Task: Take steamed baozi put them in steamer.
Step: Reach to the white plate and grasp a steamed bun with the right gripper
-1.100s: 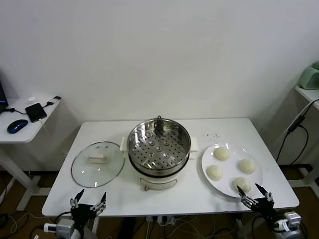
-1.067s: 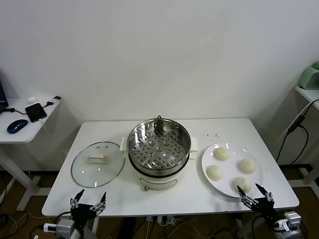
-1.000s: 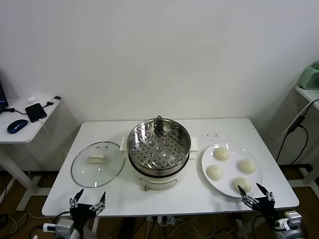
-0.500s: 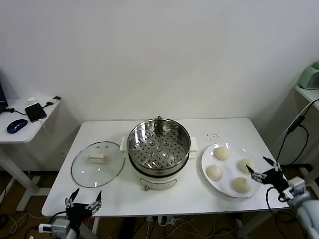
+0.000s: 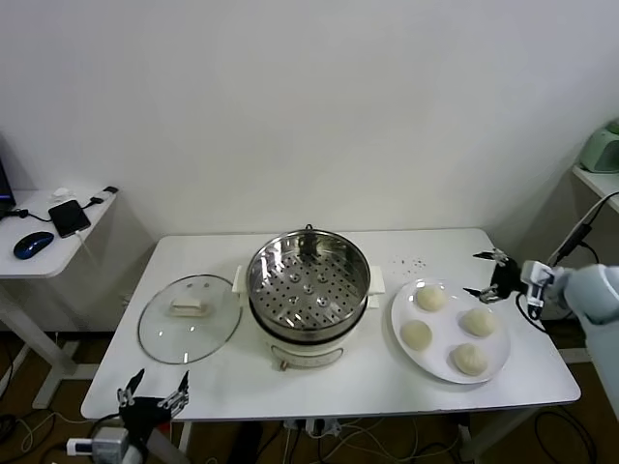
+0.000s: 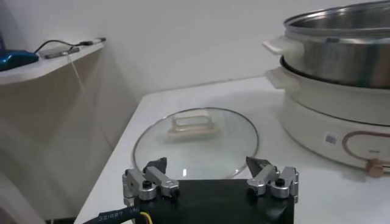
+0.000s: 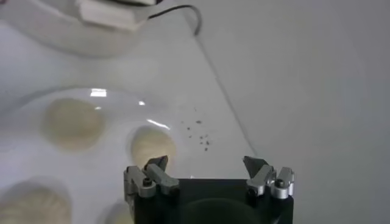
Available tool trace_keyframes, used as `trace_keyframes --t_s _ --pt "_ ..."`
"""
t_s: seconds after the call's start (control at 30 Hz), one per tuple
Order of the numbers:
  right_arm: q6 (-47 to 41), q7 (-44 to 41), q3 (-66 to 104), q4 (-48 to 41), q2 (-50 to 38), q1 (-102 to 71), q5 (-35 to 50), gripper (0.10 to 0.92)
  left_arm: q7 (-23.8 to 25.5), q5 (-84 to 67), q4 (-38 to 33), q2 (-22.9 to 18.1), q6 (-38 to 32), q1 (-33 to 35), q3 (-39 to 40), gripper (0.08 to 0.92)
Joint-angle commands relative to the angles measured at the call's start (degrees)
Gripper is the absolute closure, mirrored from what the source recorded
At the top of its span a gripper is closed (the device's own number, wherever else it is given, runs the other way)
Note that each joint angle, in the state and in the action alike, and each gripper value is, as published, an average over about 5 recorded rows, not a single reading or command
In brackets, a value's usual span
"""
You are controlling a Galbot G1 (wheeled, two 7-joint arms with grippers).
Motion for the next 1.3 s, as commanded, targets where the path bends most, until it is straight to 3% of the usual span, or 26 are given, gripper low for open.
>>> trace_keyframes --t_s 0.03,0.5,0.77,1.3 --pt "5.69 -13.75 -21.29 -10.46 4.26 20.57 -12.33 0.203 -0.08 -0.58 -0.22 -0.25 -0.01 0.07 -0.9 0.177" --pt "6.52 -12.62 -22.6 -20.11 12.88 20.43 -19.85 0.203 -0.15 -2.05 -0.36 -0.61 0.1 0.29 -2.9 0.177" --pt "6.61 -4.97 -16.84 -24.02 16.01 16.69 -20.34 0.203 -0.14 -2.39 -0.23 -0.59 0.1 0.45 -2.97 0.177" --pt "6.85 -1.81 -13.22 -28.64 18.23 15.99 -22.58 0.203 -0.17 -2.38 -0.55 -0.64 0.14 0.91 -2.75 0.177"
